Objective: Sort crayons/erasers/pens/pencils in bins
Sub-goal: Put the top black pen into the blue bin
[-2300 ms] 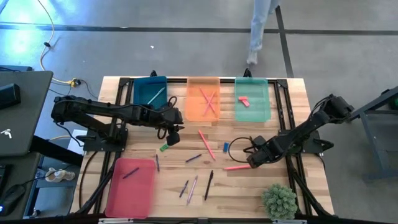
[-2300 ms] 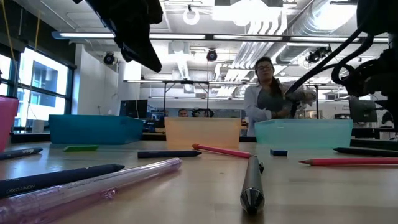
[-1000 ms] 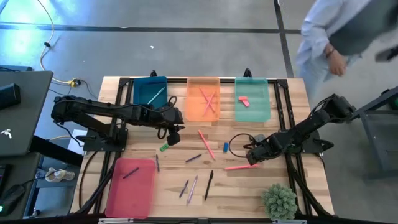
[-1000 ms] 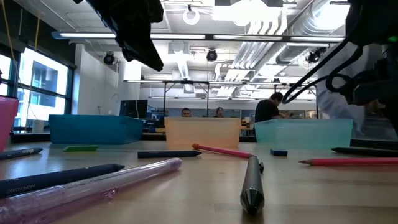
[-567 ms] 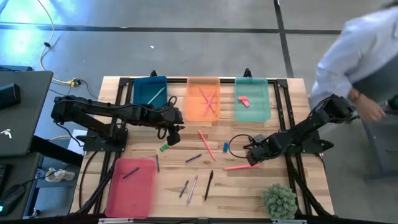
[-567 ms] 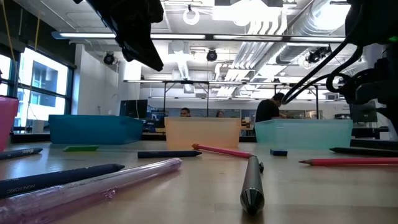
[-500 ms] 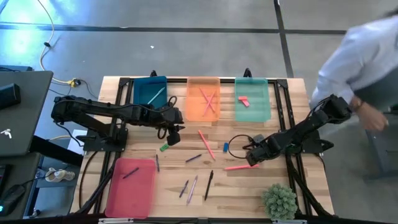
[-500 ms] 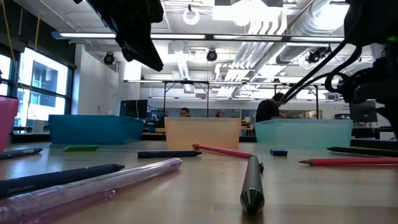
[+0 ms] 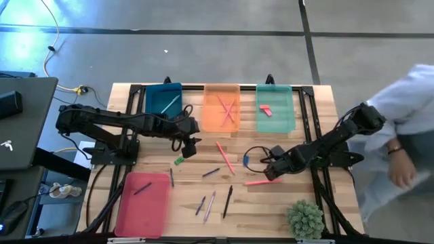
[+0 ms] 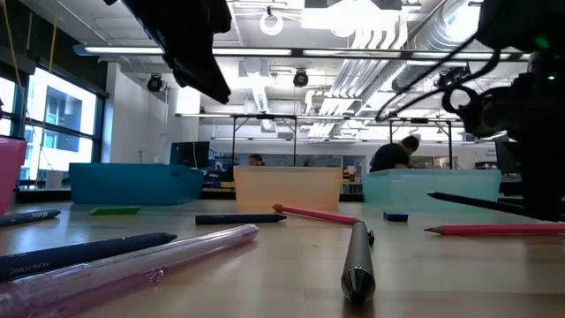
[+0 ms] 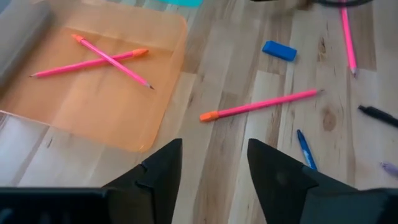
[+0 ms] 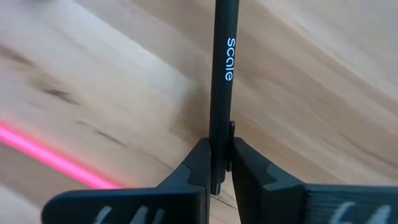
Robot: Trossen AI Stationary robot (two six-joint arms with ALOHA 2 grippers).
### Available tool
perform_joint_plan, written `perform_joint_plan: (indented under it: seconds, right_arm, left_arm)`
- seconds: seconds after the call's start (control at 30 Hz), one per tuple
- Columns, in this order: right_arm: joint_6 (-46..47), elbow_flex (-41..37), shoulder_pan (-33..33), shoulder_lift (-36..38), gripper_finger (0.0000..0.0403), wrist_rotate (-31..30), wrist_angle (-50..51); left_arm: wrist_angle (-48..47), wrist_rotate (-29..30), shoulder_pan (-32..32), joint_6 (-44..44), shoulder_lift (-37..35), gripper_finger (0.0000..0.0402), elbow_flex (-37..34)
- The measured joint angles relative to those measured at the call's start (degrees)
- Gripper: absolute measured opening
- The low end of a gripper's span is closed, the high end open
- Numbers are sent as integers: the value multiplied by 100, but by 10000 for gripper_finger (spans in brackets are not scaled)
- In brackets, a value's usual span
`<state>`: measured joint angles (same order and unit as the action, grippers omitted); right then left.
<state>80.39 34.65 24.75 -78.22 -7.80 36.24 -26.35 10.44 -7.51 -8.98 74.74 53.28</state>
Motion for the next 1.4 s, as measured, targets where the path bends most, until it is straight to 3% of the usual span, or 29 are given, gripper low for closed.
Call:
perform_joint_plan:
  seconds: [0.5,0.87,0.97,1.17,1.4]
  right_arm:
    - [-1477,11,2,11,21,-754,-2247]
    - [-2353,13,2,15,21,-1217,-3147]
    - [-2832,15,2,15,21,-1517,-3598]
    - [-4041,17,2,17,21,-2153,-4659]
    - [-5455,20,-2,17,21,-2548,-5693]
  left_arm:
    - [-260,-588,-392,161,0,156,0]
    - [-180,-566,-610,114,0,214,0]
    - [31,-666,-643,224,0,227,0]
    - [907,-1562,-604,470,0,225,0]
    - [1935,-1888,-355,481,130,214,6]
